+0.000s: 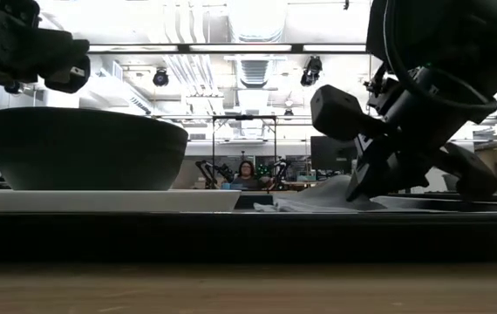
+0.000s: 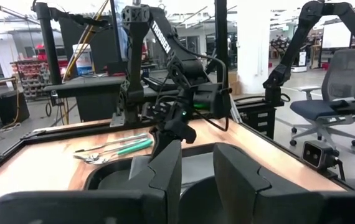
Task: Set up tray
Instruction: Put the gray table napkin to the right of the white plate on the black tray
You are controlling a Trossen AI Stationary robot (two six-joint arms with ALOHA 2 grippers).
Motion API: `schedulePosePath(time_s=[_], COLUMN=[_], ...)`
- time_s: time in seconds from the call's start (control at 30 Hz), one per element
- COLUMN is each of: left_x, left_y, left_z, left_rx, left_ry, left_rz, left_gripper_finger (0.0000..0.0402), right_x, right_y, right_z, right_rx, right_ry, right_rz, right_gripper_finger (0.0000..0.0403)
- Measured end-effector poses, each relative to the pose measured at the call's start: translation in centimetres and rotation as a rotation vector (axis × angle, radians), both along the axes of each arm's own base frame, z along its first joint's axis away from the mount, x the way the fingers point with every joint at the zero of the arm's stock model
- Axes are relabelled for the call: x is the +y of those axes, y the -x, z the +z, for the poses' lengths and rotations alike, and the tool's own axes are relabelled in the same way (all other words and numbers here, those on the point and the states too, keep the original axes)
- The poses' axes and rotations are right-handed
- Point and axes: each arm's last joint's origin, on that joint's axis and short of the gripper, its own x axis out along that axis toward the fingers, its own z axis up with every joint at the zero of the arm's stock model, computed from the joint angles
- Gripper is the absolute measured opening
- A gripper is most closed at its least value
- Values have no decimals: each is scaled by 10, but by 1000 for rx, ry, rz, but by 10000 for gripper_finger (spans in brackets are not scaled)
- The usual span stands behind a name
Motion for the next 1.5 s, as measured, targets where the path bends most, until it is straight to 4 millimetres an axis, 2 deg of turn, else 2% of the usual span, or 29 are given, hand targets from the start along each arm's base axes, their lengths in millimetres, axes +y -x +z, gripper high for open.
schedulePosePath(time_s=[0.63,0.8,1.03,1.27,1.5], left_x=[0,0,0,0,0], left_y=[0,0,0,0,0], left_z=[0,0,0,0,-1], left_rx=[2,2,2,3,3], left_ry=[0,0,0,0,0], left_rz=[-1,0,0,-1,0], left_gripper_finger=[75,75,75,75,75], right_x=[-8,-10,-10,-8,-7], right_y=[1,-1,-2,-7,-13], right_z=[0,1,5,23,35], right_rx=[83,97,91,84,125], right_ry=[51,59,58,63,84], right_rz=[24,38,56,113,156], right_gripper_finger=[14,40,97,144,165])
